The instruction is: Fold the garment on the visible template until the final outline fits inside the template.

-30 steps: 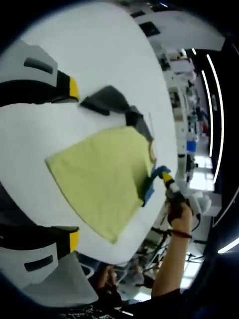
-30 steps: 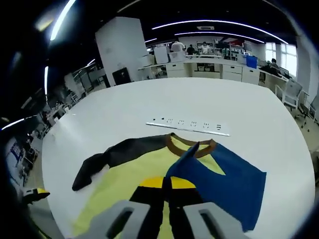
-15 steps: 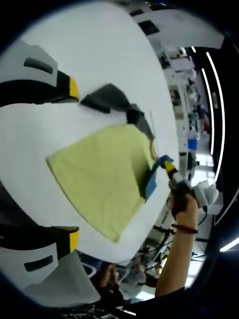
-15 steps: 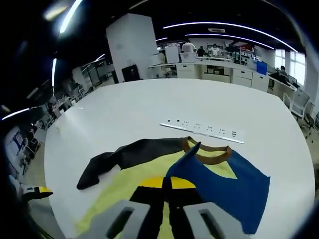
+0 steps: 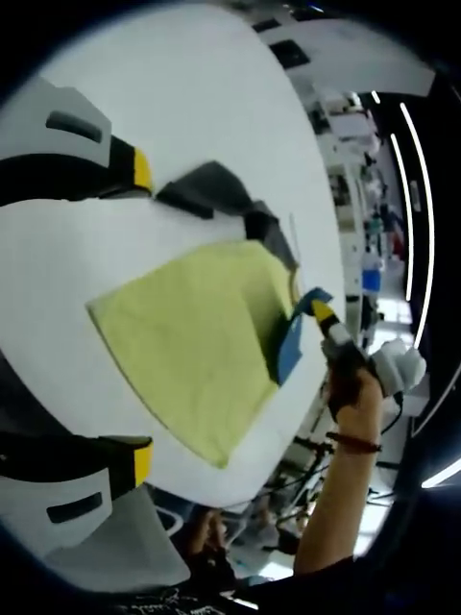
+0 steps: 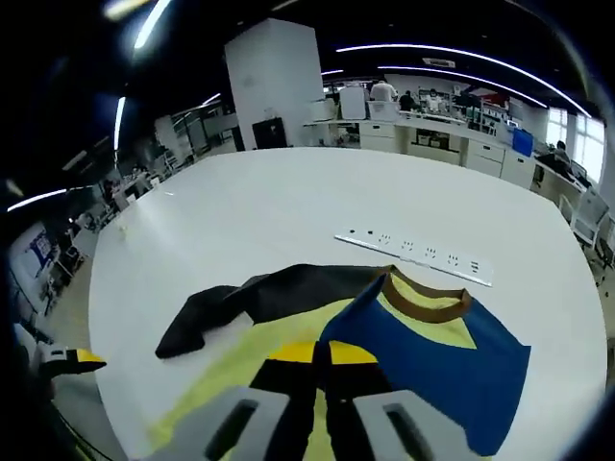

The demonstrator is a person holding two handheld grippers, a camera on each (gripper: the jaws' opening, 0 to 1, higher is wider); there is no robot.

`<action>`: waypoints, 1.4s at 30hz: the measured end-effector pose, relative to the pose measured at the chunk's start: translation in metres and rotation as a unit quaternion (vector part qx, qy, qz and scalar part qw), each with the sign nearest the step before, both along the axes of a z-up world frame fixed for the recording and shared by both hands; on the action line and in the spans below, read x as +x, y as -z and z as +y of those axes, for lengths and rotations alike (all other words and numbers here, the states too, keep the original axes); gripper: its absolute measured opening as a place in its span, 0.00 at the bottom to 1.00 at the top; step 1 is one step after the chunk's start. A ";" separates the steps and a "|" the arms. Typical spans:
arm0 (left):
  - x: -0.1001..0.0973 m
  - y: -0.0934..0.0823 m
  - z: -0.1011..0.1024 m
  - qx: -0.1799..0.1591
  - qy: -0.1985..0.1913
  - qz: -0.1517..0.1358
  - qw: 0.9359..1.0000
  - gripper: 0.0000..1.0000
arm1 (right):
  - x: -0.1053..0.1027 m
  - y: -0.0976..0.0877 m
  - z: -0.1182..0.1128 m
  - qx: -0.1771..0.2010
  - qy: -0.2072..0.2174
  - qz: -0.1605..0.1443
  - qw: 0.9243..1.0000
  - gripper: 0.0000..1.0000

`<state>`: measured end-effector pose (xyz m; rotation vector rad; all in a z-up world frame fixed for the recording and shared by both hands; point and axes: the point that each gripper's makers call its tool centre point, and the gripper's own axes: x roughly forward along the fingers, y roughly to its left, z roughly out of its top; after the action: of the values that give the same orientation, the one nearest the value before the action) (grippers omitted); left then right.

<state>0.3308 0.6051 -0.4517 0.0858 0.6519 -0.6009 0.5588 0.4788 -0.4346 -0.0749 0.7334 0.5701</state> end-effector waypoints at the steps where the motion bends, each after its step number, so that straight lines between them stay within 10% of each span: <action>1: 0.000 0.000 0.000 0.000 0.000 0.000 1.000 0.99 | -0.001 -0.001 0.002 0.002 -0.002 0.000 1.000 0.00; 42: -0.001 0.011 0.002 -0.007 -0.009 0.018 1.000 0.97 | -0.019 0.031 0.057 0.004 -0.045 0.016 0.999 0.00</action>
<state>0.3300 0.6076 -0.4627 0.0558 0.6827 -0.5917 0.5395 0.5353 -0.4653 -0.0912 0.7611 0.6611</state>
